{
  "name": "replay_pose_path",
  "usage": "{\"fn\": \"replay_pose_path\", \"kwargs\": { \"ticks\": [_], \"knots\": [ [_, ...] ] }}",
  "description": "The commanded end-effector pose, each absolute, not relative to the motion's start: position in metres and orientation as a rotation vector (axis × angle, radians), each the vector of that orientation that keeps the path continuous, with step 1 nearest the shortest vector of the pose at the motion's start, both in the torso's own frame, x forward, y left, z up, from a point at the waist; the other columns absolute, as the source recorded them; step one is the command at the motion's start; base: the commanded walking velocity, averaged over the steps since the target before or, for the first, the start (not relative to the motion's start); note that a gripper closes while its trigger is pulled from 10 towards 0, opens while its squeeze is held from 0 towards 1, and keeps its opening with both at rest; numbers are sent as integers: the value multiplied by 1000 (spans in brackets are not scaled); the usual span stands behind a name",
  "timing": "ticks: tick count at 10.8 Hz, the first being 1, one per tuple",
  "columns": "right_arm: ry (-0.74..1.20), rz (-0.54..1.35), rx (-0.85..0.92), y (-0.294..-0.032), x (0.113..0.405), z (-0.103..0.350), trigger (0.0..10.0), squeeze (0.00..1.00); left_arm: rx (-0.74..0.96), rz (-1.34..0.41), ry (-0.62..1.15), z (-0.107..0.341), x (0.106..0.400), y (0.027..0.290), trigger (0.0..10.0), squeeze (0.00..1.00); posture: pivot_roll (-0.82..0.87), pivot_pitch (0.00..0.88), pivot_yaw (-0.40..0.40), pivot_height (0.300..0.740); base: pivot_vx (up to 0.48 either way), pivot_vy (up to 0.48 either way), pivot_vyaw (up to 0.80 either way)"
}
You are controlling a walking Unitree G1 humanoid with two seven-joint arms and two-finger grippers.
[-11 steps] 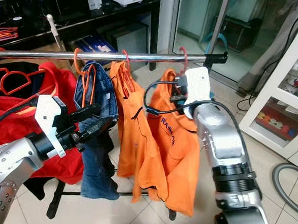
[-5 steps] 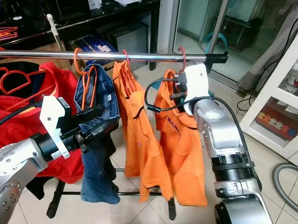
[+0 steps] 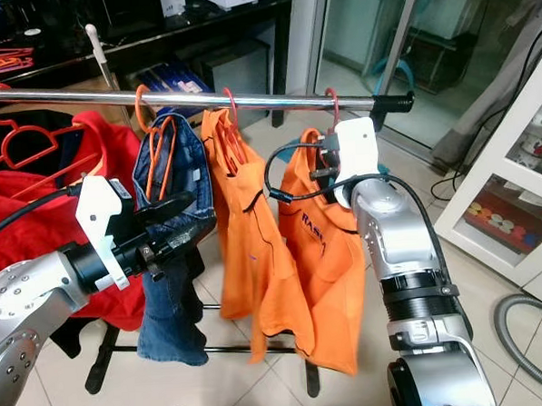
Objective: Hang hanger
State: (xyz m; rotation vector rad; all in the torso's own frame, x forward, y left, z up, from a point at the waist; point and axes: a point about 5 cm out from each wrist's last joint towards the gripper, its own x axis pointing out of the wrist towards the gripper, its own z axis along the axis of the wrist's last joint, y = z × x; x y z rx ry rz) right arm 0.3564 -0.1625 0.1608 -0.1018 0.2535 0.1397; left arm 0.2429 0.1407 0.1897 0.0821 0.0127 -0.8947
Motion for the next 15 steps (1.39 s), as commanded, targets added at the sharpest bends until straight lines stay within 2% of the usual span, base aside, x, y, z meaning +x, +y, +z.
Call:
{"fn": "replay_pose_path", "kwargs": {
  "ticks": [1, 3, 4, 5, 8, 11, 12, 13, 15],
  "knots": [
    [242, 132, -111, -166, 358, 163, 10000, 0, 94, -900, 18, 189, 242, 141, 10000, 0, -58, 0, -28, 740, 0, 0, 0],
    [224, 116, -91, -168, 357, 167, 10000, 0, 93, -893, 13, 190, 243, 141, 10000, 0, -62, 0, -24, 740, 0, 0, 0],
    [214, 113, -80, -168, 357, 168, 10000, 694, 95, -892, 12, 190, 244, 142, 10000, 0, -64, 0, -23, 740, 0, 0, 0],
    [209, 108, -72, -169, 356, 169, 10000, 1000, 97, -892, 12, 190, 244, 142, 10000, 0, -64, 0, -21, 740, 0, 0, 0],
    [187, 104, -67, -171, 353, 176, 10000, 1000, 100, -891, 9, 190, 245, 143, 10000, 0, -63, 0, -27, 740, 0, 0, 0],
    [131, 100, -66, -170, 335, 192, 10000, 1000, 95, -859, 4, 190, 247, 145, 10000, 0, -73, 0, -9, 740, 0, 0, 0],
    [101, 110, -99, -171, 327, 198, 10000, 725, 123, -804, -5, 187, 248, 148, 10000, 0, -73, 0, -1, 740, 0, 0, 0],
    [13, 168, -49, -174, 299, 212, 10000, 0, 116, -621, -36, 180, 251, 158, 10000, 0, -75, 0, 11, 740, 0, 0, 0],
    [-80, 185, 31, -178, 269, 222, 10000, 0, 160, -531, -116, 186, 248, 156, 10000, 0, -76, 0, 20, 740, 0, 0, 0]
  ]
}}
